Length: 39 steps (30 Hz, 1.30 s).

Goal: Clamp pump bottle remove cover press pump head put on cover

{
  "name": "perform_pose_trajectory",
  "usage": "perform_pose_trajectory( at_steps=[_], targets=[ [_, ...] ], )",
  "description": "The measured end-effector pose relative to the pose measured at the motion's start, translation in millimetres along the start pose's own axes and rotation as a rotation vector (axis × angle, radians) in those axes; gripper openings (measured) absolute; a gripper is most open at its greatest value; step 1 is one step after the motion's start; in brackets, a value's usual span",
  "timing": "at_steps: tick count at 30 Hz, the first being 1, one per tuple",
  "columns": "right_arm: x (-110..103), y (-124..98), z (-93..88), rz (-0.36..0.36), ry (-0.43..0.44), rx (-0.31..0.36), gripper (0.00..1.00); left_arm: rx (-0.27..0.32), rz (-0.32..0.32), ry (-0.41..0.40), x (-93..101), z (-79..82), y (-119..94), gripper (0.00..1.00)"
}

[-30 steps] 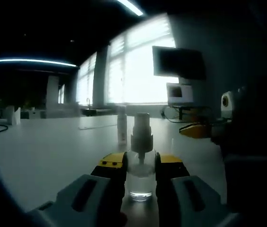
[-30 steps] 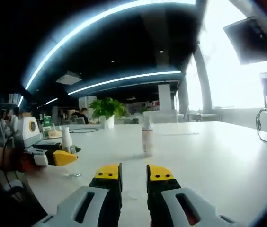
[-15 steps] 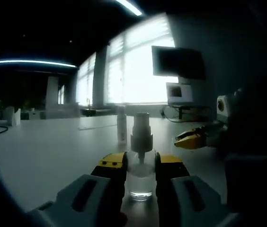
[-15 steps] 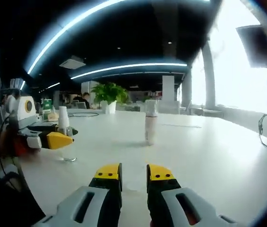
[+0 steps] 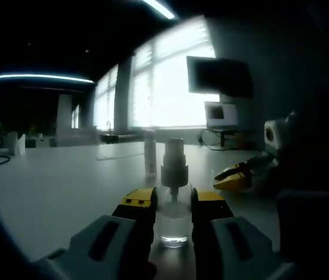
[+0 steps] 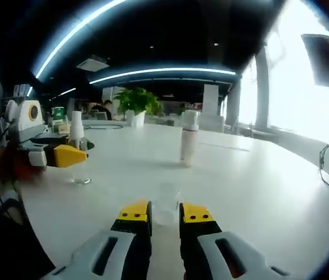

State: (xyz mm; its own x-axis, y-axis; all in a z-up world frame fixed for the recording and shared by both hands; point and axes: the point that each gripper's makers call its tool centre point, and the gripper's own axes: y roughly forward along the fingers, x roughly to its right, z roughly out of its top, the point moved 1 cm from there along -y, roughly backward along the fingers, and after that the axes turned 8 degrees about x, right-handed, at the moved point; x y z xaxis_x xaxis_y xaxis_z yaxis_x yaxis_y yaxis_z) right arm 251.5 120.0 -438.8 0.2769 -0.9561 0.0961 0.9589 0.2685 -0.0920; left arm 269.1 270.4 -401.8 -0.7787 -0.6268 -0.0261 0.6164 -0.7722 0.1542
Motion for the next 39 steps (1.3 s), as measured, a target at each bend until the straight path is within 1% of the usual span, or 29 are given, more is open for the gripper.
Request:
perform_pose_trajectory(
  at_steps=[4,10,12,19,21,23,24,27,29,30,34,39],
  targets=[
    [0,0,-0.6,0.003,0.004,-0.001,0.11,-0.001,-0.001,0.002,0.1,-0.4,0,0.15],
    [1,2,-4.8,0.017,0.027,-0.039,0.11,-0.002,-0.001,0.006,0.0,-0.8,0,0.15],
    [1,2,-5.2,0.021,0.039,-0.039,0.11,-0.002,-0.002,0.008,-0.1,-0.8,0,0.15],
    [0,0,-4.2,0.039,0.026,-0.025,0.1,-0.002,-0.004,0.008,0.6,-0.9,0,0.15],
    [1,-2,-0.4,0.035,0.049,-0.005,0.1,-0.003,-0.005,0.007,0.7,-1.0,-1,0.15],
    [4,-7,2.4,0.009,0.077,0.009,0.1,-0.003,-0.008,0.004,1.2,-1.1,-1,0.15],
    [5,-9,3.3,0.008,0.078,0.014,0.1,-0.003,-0.009,0.007,1.3,-1.1,-1,0.15],
    [7,-13,11.7,0.001,0.069,0.049,0.1,-0.003,-0.012,0.007,2.6,-1.0,-1,0.15],
    [6,-15,20.1,-0.003,0.09,0.067,0.1,-0.004,-0.011,0.005,2.3,-1.0,-1,0.15],
    [3,-14,25.9,0.01,0.108,0.085,0.1,-0.004,-0.011,0.004,2.2,-1.0,-1,0.15],
    [1,-18,36.2,0.006,0.11,0.111,0.09,-0.004,-0.01,0.009,2.7,-0.6,-1,0.15],
    [-6,-24,58.7,0.008,0.125,0.167,0.09,-0.004,-0.012,0.007,2.8,-0.6,-1,0.15]
  ],
)
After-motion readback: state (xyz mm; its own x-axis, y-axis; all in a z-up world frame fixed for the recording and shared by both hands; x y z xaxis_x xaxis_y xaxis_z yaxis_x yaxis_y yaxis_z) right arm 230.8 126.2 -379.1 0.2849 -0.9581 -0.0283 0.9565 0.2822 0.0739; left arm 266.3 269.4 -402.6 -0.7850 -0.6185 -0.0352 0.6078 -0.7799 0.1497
